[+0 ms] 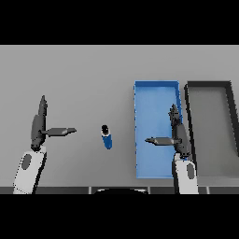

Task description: Pick up the blue pipe and place it into the blue bin.

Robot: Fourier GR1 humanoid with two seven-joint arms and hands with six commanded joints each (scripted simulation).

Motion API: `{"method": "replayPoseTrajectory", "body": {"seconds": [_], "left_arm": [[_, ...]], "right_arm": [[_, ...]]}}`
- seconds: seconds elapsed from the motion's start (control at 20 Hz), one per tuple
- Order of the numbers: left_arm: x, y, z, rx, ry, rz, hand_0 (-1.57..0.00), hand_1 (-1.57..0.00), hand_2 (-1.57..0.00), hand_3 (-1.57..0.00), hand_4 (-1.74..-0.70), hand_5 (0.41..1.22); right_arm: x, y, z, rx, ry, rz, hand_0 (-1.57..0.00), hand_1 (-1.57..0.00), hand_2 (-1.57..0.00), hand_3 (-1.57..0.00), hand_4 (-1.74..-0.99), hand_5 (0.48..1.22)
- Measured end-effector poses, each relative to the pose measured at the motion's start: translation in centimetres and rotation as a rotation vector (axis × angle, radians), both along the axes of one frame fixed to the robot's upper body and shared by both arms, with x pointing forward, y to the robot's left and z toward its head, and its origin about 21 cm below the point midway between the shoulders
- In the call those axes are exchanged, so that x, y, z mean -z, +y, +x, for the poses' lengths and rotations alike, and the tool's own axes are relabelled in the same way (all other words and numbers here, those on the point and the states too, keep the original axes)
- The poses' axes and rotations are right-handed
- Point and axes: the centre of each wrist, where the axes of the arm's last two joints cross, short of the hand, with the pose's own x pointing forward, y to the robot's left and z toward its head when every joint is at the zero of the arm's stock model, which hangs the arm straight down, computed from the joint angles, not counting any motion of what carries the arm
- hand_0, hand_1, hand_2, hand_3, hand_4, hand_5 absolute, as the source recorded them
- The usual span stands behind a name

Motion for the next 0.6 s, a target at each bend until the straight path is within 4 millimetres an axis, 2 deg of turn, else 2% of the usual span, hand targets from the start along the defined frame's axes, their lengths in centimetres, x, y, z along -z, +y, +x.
{"method": "replayPoseTrajectory", "body": {"seconds": [0.3,0.4,0.45,0.6], "left_arm": [[0.0,-1.0,0.3,0.005,-0.008,-0.001,0.0,0.0,0.0,0.0,-0.97,0.593],[0.6,1.8,-1.0,0.189,-0.004,0.117,0.0,0.0,0.0,0.0,-0.96,0.59],[0.4,2.7,-1.2,0.237,-0.004,0.148,0.0,0.0,0.0,0.0,-0.96,0.59],[0.4,2.9,-0.9,0.294,0.012,0.162,0.0,0.0,0.0,0.0,-0.96,0.594]], "right_arm": [[0.1,-0.8,0.5,0.008,0.007,-0.001,0.0,0.0,0.0,0.0,-1.205,0.629],[-0.9,-2.9,-1.2,-0.055,-0.139,-0.222,0.0,0.0,0.0,0.0,-1.197,0.627],[-0.9,-2.9,-1.6,-0.076,-0.137,-0.268,0.0,0.0,0.0,0.0,-1.197,0.626],[-1.5,-2.9,-2.2,-0.093,-0.139,-0.312,0.0,0.0,0.0,0.0,-1.206,0.625]]}}
